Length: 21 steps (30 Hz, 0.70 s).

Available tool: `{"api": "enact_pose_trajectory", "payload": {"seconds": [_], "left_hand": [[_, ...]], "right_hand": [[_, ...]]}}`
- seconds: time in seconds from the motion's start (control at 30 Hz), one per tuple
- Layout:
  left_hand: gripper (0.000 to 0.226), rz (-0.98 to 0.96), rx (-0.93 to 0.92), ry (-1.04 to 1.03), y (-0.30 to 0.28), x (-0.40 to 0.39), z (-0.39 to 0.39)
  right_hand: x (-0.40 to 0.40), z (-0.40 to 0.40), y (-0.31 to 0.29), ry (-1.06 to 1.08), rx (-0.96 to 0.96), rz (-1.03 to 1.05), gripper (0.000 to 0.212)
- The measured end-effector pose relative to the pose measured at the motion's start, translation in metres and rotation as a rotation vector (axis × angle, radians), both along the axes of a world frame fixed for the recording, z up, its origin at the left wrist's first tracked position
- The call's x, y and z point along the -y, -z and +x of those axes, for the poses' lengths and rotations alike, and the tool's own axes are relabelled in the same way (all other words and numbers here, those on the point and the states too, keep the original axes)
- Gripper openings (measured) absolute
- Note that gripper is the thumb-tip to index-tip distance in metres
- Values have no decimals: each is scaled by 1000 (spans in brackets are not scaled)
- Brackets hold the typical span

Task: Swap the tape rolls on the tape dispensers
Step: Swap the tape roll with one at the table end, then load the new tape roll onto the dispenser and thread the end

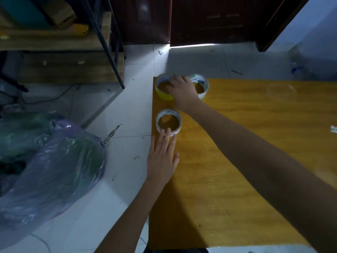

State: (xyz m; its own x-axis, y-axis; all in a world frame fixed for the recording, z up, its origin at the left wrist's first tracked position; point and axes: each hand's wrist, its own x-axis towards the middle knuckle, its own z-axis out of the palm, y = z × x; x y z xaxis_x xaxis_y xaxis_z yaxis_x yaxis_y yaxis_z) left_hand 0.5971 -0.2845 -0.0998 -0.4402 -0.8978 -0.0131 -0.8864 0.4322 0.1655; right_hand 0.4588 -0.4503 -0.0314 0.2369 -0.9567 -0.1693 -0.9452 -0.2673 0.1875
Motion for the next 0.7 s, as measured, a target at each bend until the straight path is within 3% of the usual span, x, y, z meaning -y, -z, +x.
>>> {"api": "enact_pose_trajectory", "payload": {"seconds": [0.17, 0.3, 0.37, 0.5, 0.6, 0.7], "left_hand": [[62, 24, 25, -16, 1, 3, 2], [62, 40, 18, -58, 0, 8, -2], [61, 37, 13, -59, -2, 16, -5], [61, 8, 13, -52, -3, 46, -12], [63, 14, 48, -67, -7, 74, -17], [63, 73, 86, -31, -11, 100, -23]], "right_hand": [[17, 2, 9, -20, -78, 50, 32], [17, 0, 6, 37, -27, 40, 33], [14, 0, -4, 60, 27, 5, 43], [-2, -11, -21, 126, 149, -91, 46], [-25, -20, -18, 168, 319, -284, 41], [-49, -29, -8, 188, 290, -391, 38]]}}
